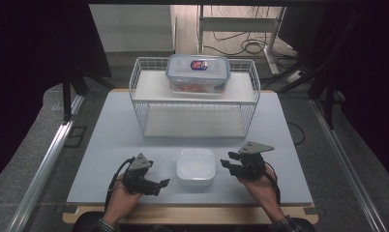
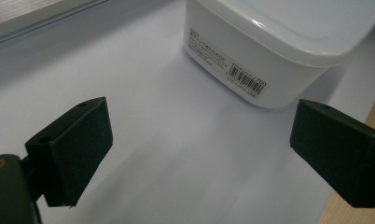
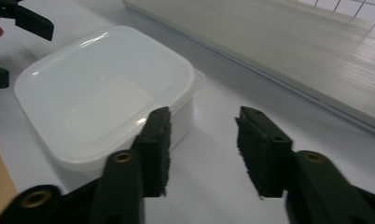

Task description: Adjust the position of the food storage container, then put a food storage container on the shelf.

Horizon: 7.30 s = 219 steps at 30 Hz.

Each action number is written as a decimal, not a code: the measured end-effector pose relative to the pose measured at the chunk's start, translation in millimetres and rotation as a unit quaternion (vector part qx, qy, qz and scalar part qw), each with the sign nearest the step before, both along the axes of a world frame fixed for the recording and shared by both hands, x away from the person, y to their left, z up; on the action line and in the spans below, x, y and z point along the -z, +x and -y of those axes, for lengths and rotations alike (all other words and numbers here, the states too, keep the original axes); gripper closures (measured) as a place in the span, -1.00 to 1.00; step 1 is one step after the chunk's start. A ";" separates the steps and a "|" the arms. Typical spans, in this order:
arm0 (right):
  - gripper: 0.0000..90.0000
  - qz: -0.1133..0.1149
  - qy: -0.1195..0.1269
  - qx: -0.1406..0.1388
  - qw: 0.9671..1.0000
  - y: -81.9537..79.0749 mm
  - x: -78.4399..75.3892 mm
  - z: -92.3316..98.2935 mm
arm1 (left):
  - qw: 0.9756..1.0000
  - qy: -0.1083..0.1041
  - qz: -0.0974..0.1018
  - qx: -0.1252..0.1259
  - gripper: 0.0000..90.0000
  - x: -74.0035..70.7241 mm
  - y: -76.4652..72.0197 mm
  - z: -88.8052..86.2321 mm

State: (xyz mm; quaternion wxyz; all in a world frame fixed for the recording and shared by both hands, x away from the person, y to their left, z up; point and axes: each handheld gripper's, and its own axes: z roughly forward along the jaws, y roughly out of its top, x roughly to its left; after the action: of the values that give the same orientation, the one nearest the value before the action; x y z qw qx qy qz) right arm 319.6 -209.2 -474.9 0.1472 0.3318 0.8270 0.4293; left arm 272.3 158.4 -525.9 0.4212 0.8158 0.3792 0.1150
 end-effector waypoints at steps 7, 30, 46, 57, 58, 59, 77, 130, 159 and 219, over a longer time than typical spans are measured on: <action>-0.76 0.013 0.011 -0.024 1.000 -3.8 6.8 5.5 | 1.000 0.003 0.001 -0.001 -0.88 0.6 0.0 -0.7; -1.00 0.004 -0.007 -0.020 1.000 -4.3 7.4 -5.1 | 0.999 -0.039 -0.021 -0.009 -0.86 -15.7 5.2 2.6; -0.84 -0.011 -0.011 -0.039 0.999 -1.0 3.5 -29.9 | 0.999 -0.039 0.008 0.031 -0.67 -35.2 28.5 37.5; -0.81 -0.072 0.014 -0.056 0.996 14.1 17.7 -42.2 | 0.996 -0.050 -0.036 0.059 -0.73 -20.1 43.0 55.5; -0.80 -0.082 0.021 -0.057 0.995 15.4 18.9 -42.2 | 0.996 -0.054 -0.040 0.058 -0.74 -19.3 43.2 54.9; -0.77 -0.090 0.027 -0.058 0.994 16.1 19.7 -41.9 | 0.996 -0.060 -0.045 0.057 -0.73 -18.4 43.3 54.3; 0.33 -0.190 0.080 -0.008 0.978 3.1 8.5 -21.0 | 0.987 -0.111 -0.112 0.030 0.20 -24.1 25.9 33.2; 0.73 0.038 0.085 0.009 0.996 4.9 -54.7 -37.0 | 0.989 -0.113 0.074 -0.054 0.75 -92.6 23.3 26.1; 0.71 0.193 0.101 0.017 0.976 21.4 -127.2 -39.8 | 0.971 -0.096 0.213 -0.043 0.74 -167.2 45.6 30.0; 0.56 0.227 0.132 0.069 0.962 99.0 -196.0 -54.0 | 0.963 -0.132 0.226 -0.067 0.68 -236.3 126.7 30.0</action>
State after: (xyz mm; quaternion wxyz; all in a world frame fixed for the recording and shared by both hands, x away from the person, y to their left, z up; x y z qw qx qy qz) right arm 418.7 -155.2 -278.9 0.3155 0.2983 0.6829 0.5875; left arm 399.0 128.4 -289.5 0.5914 0.6781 0.3401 0.2734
